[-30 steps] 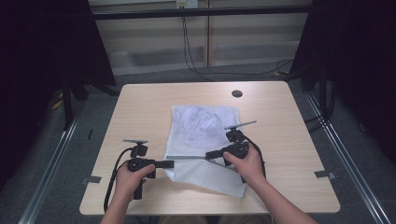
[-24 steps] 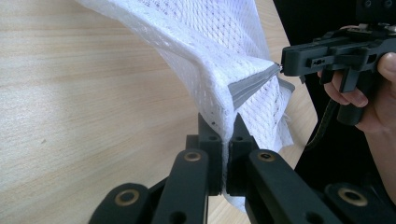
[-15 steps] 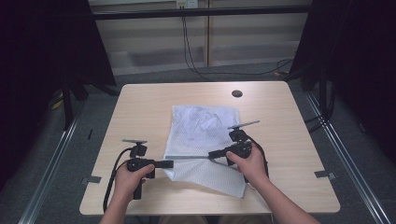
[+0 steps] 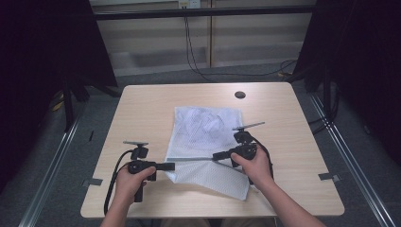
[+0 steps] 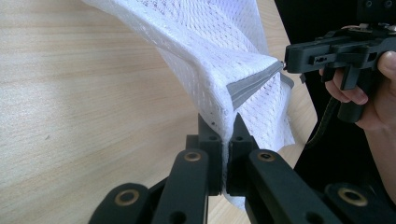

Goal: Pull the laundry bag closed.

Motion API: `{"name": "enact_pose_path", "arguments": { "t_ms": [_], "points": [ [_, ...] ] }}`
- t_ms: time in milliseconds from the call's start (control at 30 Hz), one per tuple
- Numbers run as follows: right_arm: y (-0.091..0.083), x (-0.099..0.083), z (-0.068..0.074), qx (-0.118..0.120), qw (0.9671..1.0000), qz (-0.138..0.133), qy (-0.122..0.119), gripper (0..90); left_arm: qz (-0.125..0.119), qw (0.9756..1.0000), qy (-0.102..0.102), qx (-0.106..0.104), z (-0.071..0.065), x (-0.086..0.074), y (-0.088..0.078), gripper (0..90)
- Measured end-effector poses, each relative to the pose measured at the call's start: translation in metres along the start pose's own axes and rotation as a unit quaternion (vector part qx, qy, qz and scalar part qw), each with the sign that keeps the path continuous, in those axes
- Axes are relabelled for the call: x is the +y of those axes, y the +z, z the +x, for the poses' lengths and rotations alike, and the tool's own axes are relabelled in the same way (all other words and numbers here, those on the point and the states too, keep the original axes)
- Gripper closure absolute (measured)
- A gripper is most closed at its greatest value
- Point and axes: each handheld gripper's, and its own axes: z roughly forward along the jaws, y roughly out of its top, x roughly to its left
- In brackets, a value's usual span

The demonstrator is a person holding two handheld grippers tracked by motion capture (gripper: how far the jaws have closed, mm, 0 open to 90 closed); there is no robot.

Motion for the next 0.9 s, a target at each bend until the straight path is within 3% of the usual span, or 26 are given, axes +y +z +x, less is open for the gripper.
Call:
{"name": "enact_pose_path", "arguments": {
  "t_ms": [900],
  "points": [
    [-0.0041,-0.0007,-0.0031,-0.003,1.0000,-0.001,0.002,87.1,0.000,1.0000,-0.004,0.000,0.0002,-0.0001,-0.0019,88.5]
  ]
}}
